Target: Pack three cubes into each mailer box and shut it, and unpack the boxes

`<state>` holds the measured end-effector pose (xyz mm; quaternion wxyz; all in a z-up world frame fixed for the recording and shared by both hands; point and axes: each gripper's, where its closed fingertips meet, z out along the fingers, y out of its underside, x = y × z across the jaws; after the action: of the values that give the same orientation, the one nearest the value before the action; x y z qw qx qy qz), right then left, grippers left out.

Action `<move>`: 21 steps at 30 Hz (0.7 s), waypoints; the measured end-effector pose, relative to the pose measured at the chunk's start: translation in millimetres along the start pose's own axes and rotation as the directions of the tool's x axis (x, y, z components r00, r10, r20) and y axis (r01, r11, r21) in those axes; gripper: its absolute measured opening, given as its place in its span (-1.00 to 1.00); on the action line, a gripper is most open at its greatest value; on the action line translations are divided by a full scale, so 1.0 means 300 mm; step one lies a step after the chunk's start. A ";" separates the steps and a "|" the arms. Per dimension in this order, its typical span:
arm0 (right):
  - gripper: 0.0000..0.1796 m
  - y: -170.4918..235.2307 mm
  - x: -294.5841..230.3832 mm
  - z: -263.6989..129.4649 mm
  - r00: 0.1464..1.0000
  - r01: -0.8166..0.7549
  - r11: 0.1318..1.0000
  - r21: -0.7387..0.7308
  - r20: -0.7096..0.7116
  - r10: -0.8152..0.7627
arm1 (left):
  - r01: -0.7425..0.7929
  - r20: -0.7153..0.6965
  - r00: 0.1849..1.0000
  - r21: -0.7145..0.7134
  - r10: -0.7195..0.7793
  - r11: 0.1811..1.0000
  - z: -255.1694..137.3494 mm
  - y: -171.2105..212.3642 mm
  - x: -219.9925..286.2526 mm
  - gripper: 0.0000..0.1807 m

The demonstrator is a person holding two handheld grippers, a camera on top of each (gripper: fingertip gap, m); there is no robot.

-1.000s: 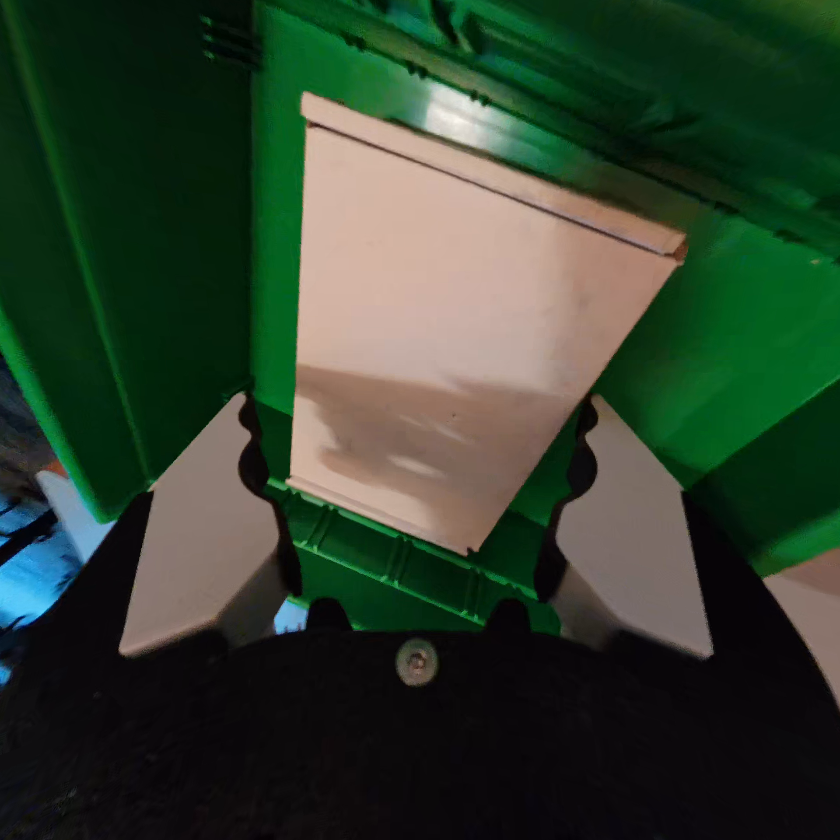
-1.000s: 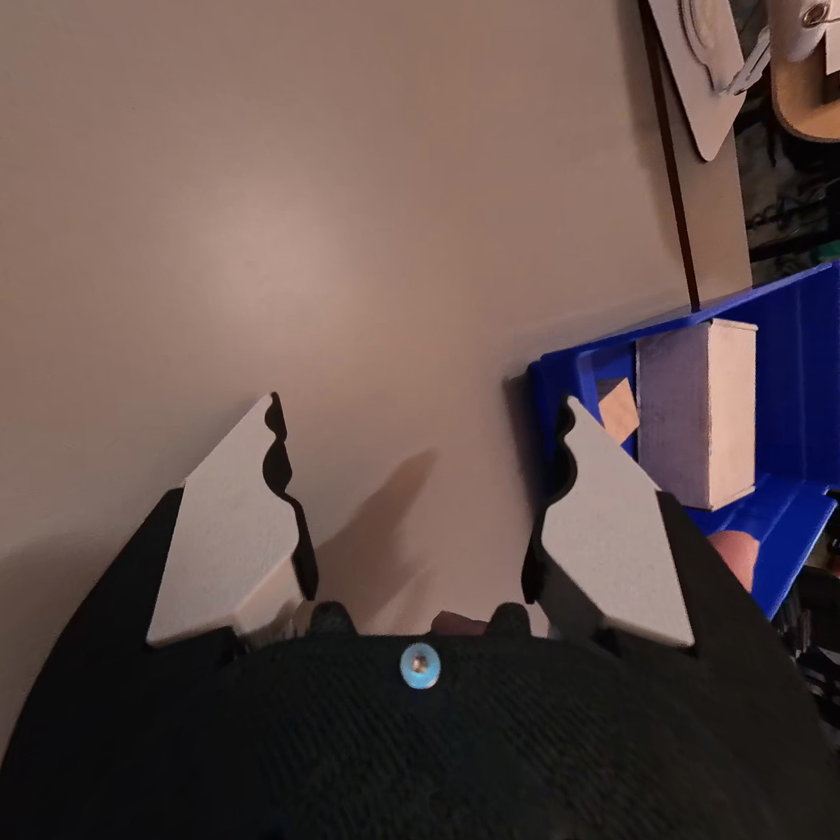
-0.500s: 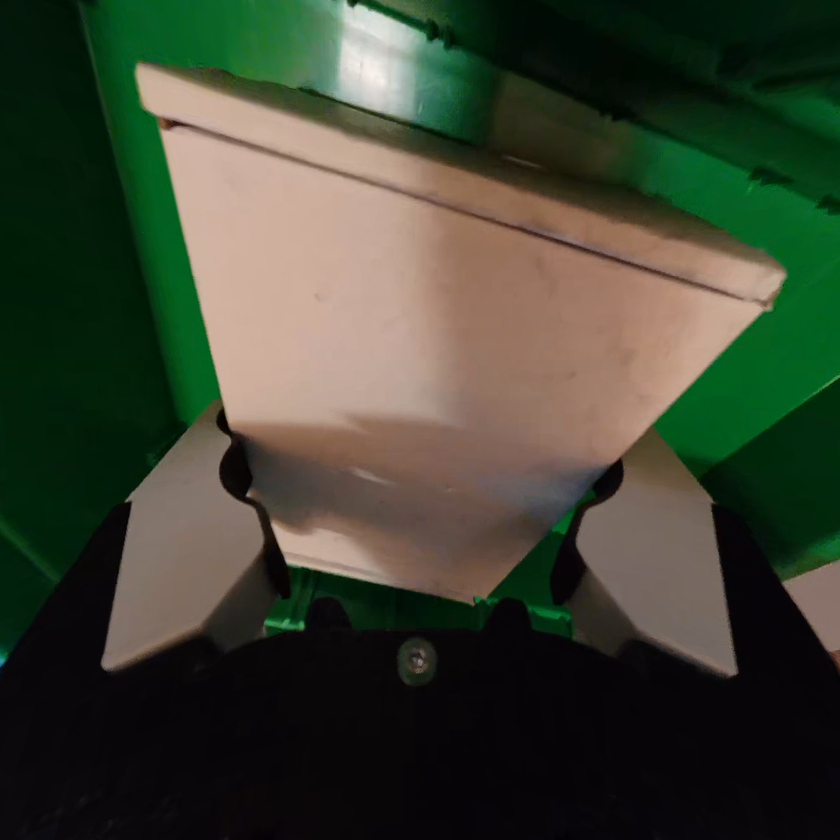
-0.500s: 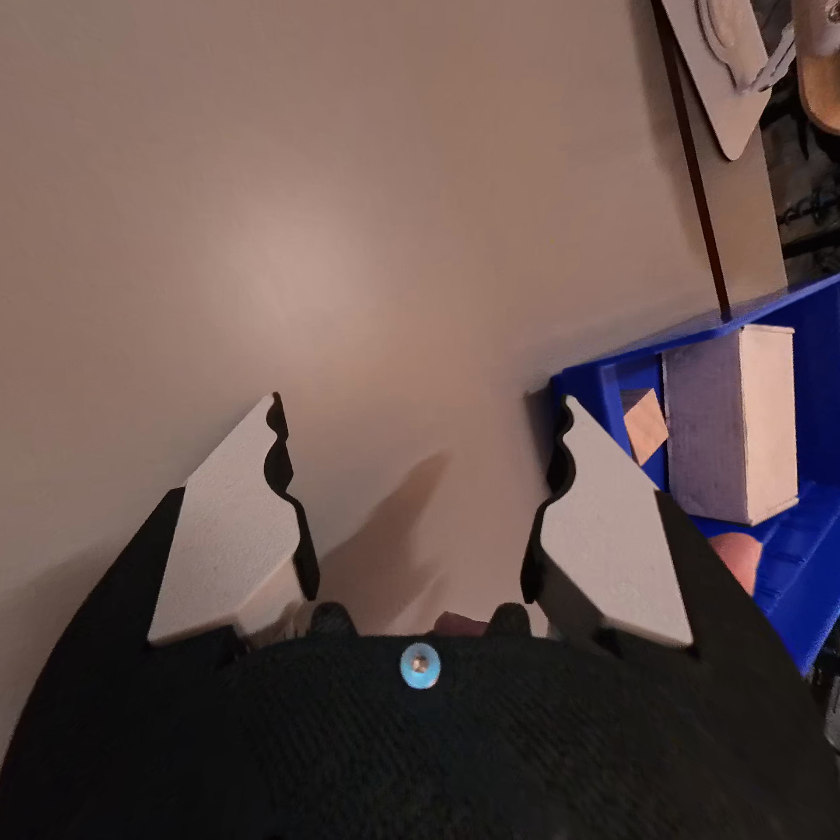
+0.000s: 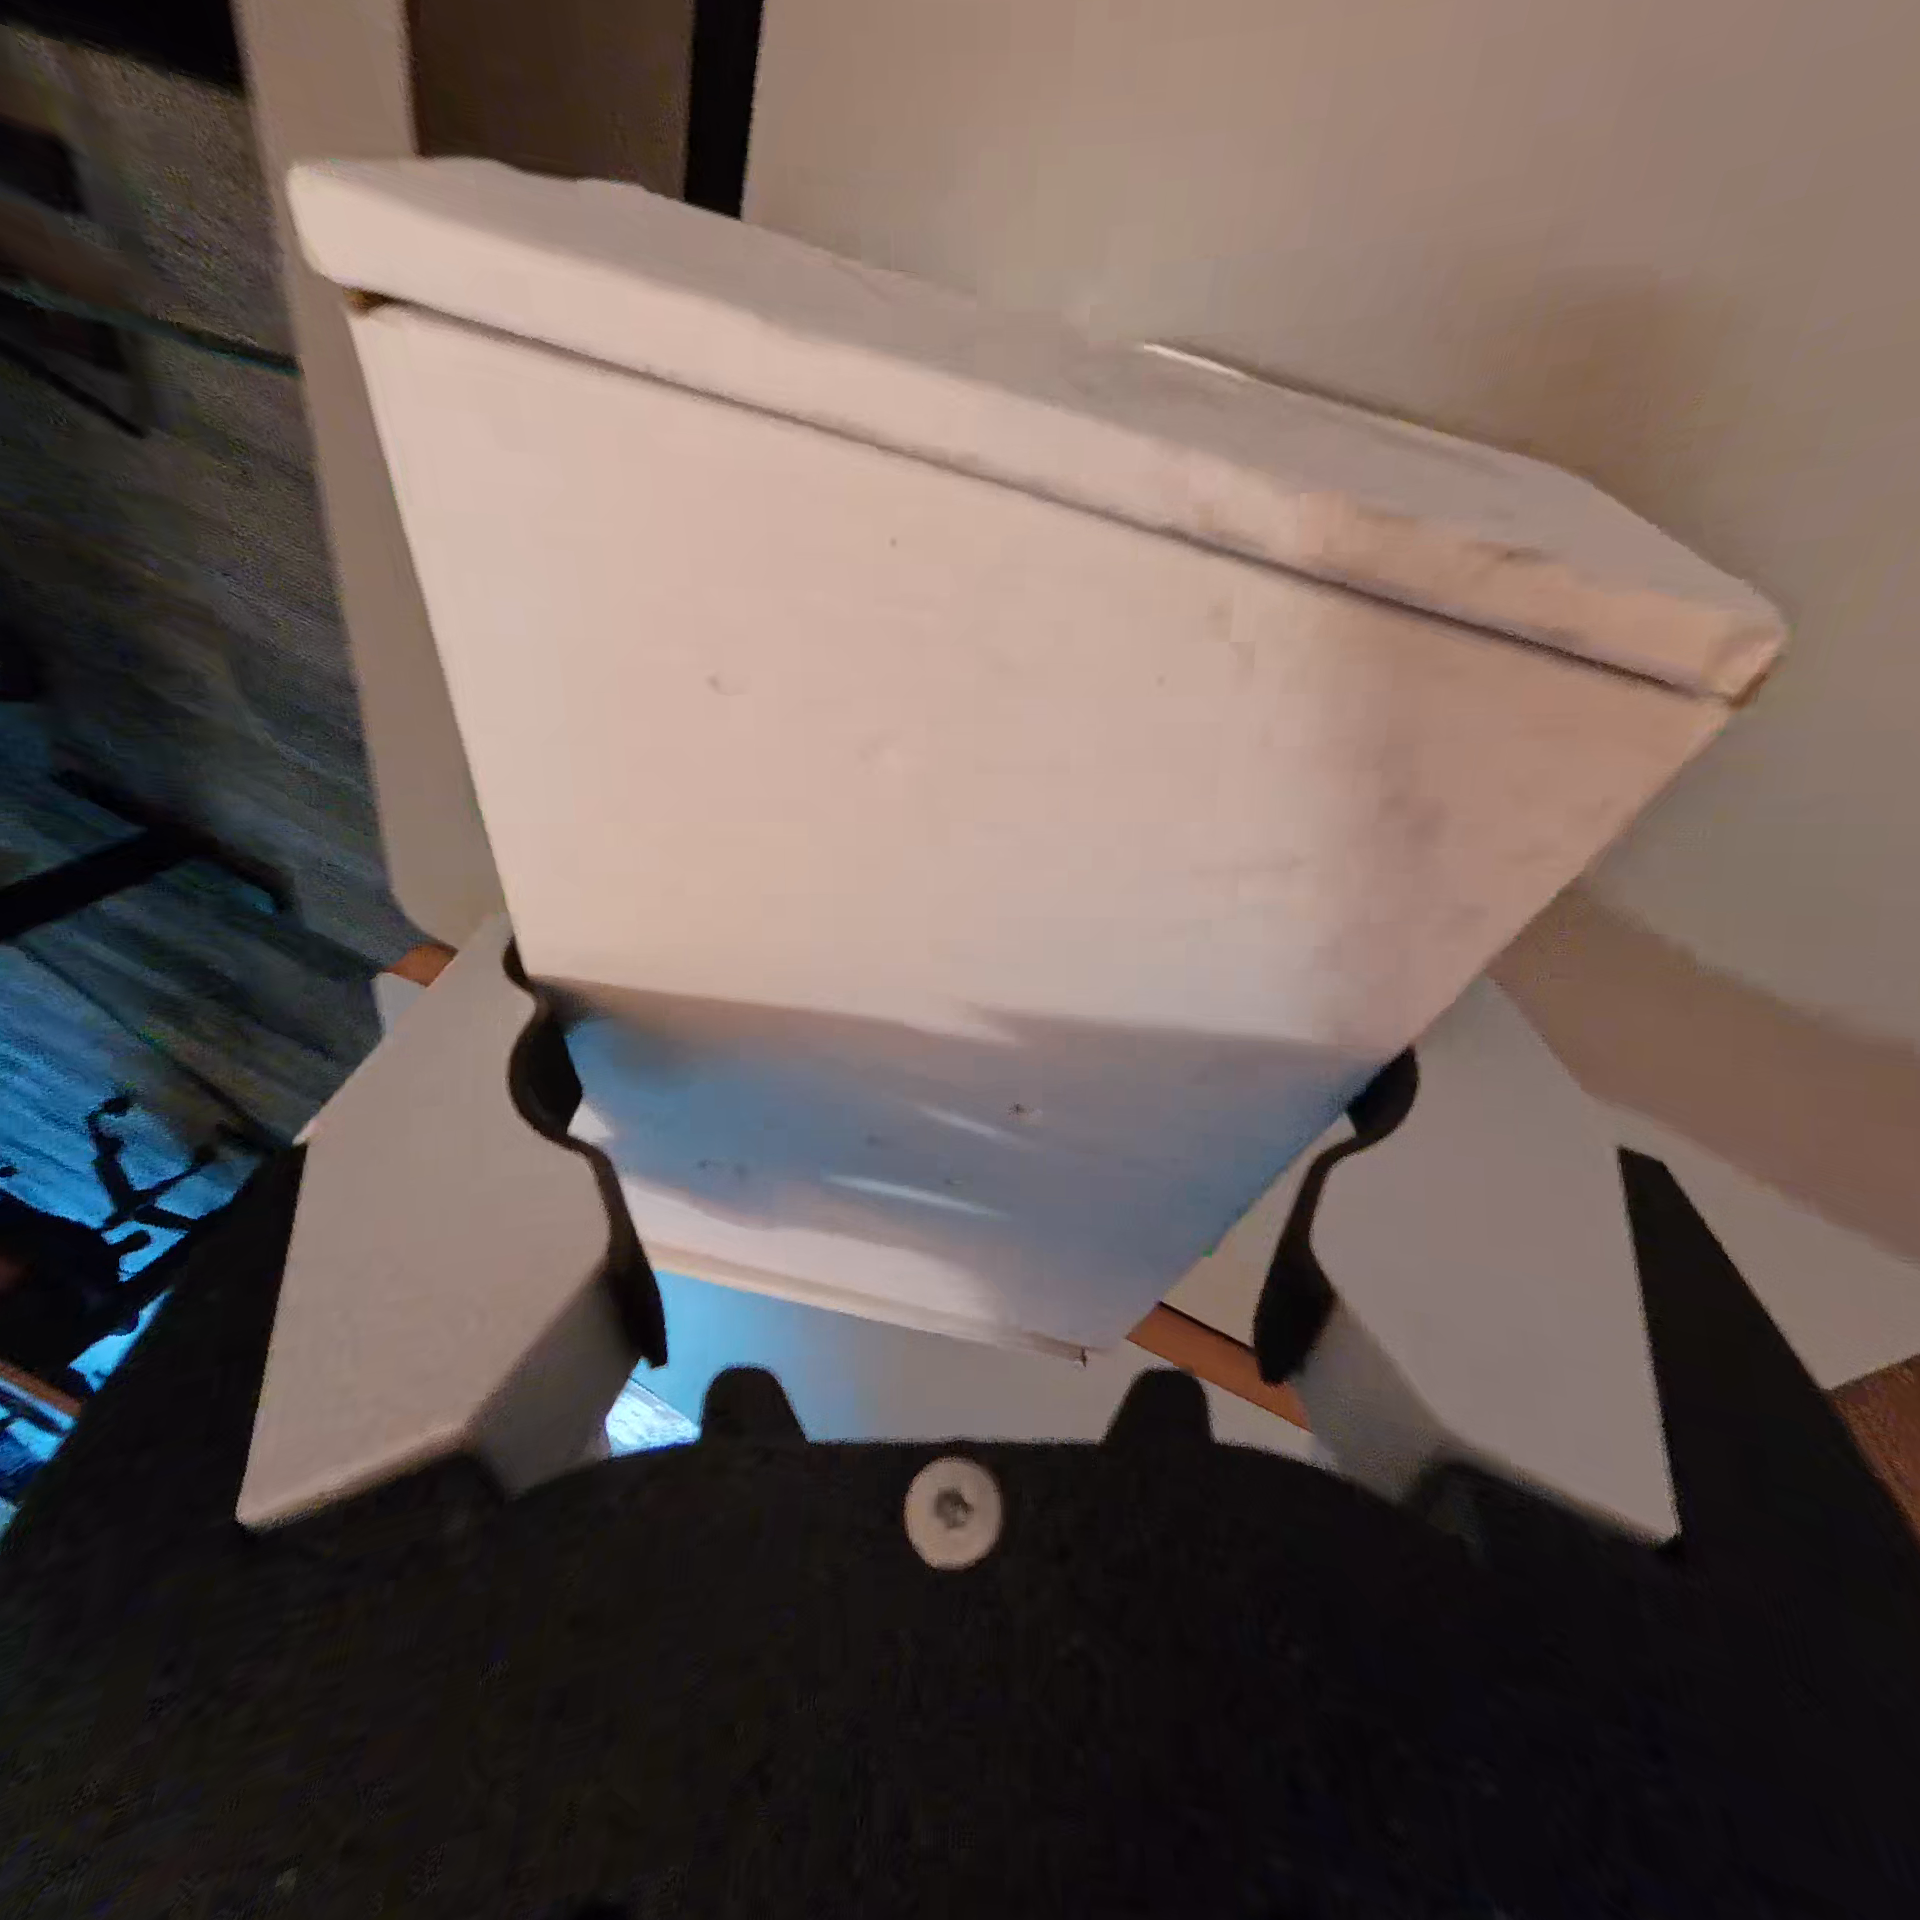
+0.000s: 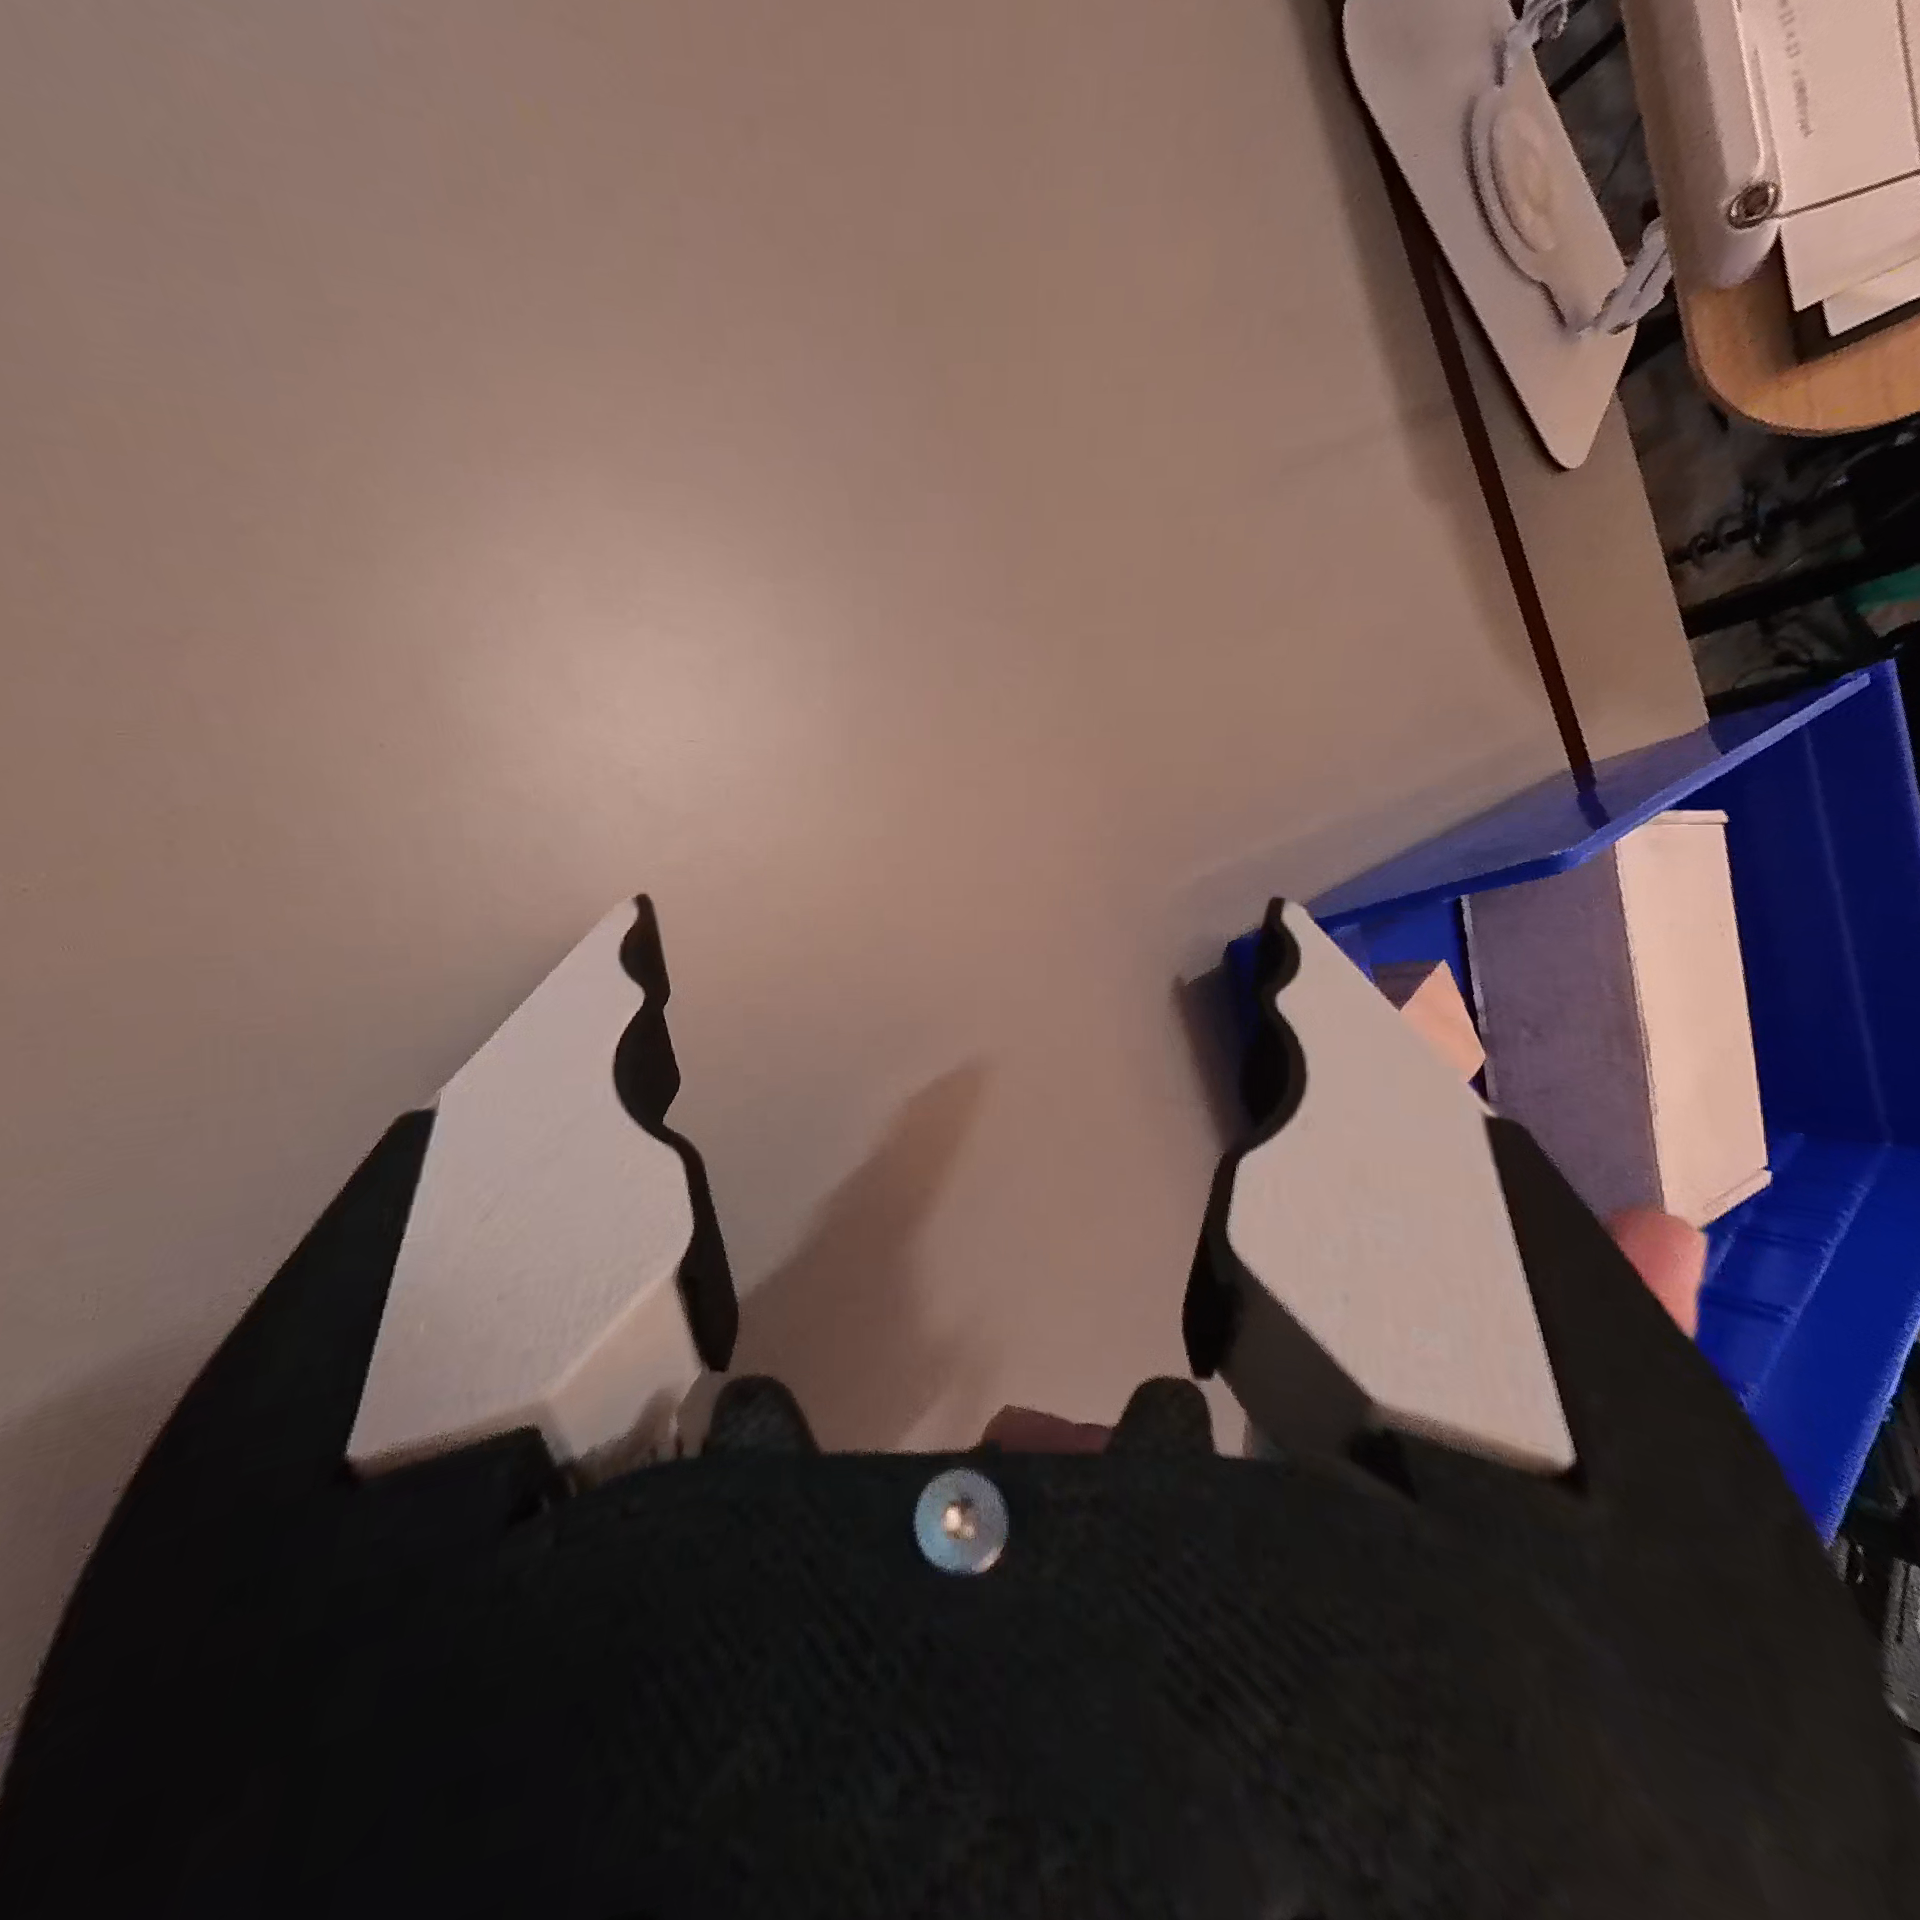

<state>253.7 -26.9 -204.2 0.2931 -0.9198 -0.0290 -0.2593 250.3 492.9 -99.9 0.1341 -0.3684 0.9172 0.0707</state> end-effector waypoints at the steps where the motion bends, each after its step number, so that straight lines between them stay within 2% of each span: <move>1: 0.24 0.003 0.008 -0.001 1.000 -0.007 1.000 -0.003 -0.018 0.007 | 0.003 0.023 1.000 0.019 -0.003 1.000 -0.060 -0.044 0.025 0.65; 5: 0.24 0.027 0.025 -0.001 0.998 -0.027 0.999 -0.027 -0.055 0.025 | -0.021 0.075 0.997 0.061 0.016 0.998 -0.232 -0.240 0.223 0.65; 8: 0.22 0.034 0.034 -0.014 0.996 -0.034 0.999 -0.025 -0.084 0.032 | -0.022 0.002 1.000 0.118 0.022 0.993 -0.257 -0.408 0.467 0.65; 11: 0.22 0.037 0.029 -0.025 0.995 -0.029 1.000 -0.009 -0.094 0.028 | -0.032 -0.087 0.995 0.117 0.042 0.993 -0.167 -0.529 0.716 0.64; 15: 0.20 0.047 0.020 -0.036 0.992 -0.047 0.998 0.030 -0.117 0.050 | -0.090 -0.095 0.991 0.072 0.096 0.993 0.013 -0.639 0.954 0.64; 18: 0.19 0.070 -0.008 -0.034 0.993 -0.060 0.998 0.030 -0.101 0.063 | -0.122 -0.086 0.988 0.059 0.127 0.991 0.102 -0.702 1.067 0.63; 21: 0.19 0.095 -0.015 -0.041 0.994 -0.039 0.999 0.005 -0.103 0.040 | -0.145 -0.046 0.988 0.061 0.148 0.987 0.147 -0.750 1.110 0.63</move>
<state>250.2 -56.8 -212.8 0.3005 -0.9052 0.0041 -0.3005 184.4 122.6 -248.2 0.1162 -0.2975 0.9466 0.0446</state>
